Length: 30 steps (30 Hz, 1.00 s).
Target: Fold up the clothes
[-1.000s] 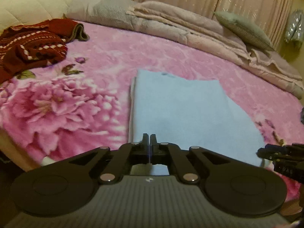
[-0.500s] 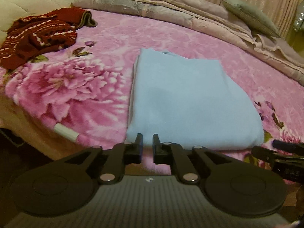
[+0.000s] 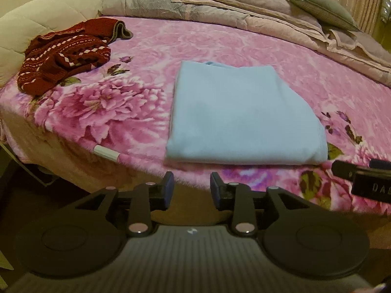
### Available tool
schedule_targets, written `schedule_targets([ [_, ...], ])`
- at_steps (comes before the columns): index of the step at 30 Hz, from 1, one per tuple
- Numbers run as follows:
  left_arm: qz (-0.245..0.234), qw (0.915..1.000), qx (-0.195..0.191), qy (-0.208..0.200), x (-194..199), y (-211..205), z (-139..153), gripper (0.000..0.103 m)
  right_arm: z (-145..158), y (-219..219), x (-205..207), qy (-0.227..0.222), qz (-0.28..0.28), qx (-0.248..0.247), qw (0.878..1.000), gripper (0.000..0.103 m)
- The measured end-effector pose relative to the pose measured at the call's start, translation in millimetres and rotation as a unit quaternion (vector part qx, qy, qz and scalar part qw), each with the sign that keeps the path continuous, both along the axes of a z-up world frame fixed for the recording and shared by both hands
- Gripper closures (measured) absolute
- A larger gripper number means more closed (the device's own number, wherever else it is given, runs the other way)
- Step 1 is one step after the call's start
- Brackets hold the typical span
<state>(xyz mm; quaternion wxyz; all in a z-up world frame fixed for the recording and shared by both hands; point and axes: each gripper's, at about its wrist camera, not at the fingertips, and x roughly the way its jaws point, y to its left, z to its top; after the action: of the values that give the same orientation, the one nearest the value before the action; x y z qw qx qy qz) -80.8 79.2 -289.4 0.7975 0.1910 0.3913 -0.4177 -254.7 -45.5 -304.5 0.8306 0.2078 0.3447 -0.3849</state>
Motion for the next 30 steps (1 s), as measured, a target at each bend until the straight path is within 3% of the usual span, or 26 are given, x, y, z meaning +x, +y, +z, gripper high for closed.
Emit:
schedule_targets([
  [4,-0.008,0.9999,-0.002,-0.006,-12,8,6,0.07,5,14,-3,0.004,0.003,-0.006,1.0,0.002],
  [14,-0.019,0.9997,-0.016,-0.005,-28,28,13,0.067,8,46,-2,0.012,0.033,-0.011,0.999,0.002],
  [30,-0.034,0.9991,-0.024,-0.005,-36,36,16,0.062,20,54,-10,0.009,0.031,-0.033,0.999,0.002],
])
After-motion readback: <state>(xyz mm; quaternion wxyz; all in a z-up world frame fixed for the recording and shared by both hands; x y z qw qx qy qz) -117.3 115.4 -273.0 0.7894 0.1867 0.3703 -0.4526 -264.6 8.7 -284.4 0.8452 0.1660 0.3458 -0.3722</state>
